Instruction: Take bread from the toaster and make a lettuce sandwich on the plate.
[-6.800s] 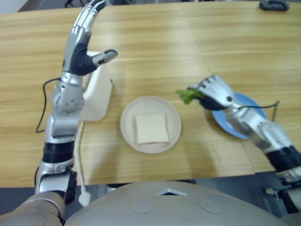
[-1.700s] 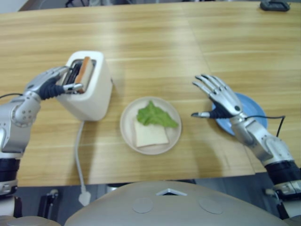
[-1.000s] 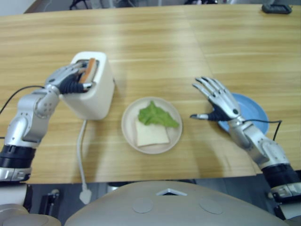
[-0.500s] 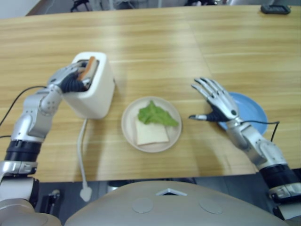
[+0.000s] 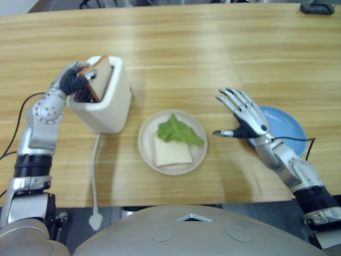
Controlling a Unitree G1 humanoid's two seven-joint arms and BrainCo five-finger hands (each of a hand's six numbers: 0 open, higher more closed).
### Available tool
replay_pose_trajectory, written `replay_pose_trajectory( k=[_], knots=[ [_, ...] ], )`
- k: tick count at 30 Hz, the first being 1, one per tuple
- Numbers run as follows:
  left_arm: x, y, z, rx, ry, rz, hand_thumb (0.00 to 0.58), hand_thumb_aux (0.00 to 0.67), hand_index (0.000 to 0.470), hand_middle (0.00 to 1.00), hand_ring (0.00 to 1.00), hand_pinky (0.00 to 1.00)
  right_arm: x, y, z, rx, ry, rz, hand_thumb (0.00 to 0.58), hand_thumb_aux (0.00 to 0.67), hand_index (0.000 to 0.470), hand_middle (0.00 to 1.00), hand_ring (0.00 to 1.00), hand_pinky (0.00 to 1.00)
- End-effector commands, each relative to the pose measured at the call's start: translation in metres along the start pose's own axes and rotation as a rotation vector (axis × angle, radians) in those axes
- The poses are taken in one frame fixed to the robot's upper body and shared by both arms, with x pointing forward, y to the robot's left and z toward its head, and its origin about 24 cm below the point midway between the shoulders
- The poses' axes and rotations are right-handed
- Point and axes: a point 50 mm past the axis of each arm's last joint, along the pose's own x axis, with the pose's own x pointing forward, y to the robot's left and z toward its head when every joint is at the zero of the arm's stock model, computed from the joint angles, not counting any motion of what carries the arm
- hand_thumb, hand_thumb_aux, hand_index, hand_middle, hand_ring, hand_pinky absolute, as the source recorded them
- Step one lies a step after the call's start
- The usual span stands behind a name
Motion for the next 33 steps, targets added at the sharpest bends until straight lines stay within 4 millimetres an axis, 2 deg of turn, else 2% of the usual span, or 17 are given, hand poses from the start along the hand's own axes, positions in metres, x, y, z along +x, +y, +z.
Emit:
replay_pose_trajectory(
  k=[1,17,23,27,33],
  knots=[
    [0.002,0.015,0.009,-0.071,-0.050,0.100,0.580,0.670,0.460,1.00,1.00,1.00,-0.001,0.005,0.001,0.002,0.002,0.019,0.000,0.000,0.000,0.00,0.00,0.00],
    [0.007,0.043,0.021,-0.064,-0.116,0.280,0.580,0.670,0.460,1.00,1.00,1.00,0.001,0.004,0.003,0.004,-0.006,0.011,0.000,0.000,0.000,0.00,0.00,0.00],
    [0.006,0.048,0.045,0.012,-0.236,0.330,0.580,0.670,0.460,1.00,1.00,1.00,0.005,0.006,0.005,0.007,-0.015,0.006,0.000,0.000,0.000,0.00,0.00,0.00],
    [0.004,0.043,0.072,0.084,-0.365,0.336,0.580,0.670,0.460,1.00,1.00,1.00,0.008,0.005,0.005,0.007,-0.021,0.001,0.000,0.000,0.000,0.00,0.00,0.00],
    [0.005,0.012,0.100,0.154,-0.508,0.245,0.580,0.670,0.460,1.00,1.00,1.00,0.013,0.004,0.004,0.005,-0.031,-0.009,0.000,0.000,0.000,0.00,0.00,0.00]
  ],
)
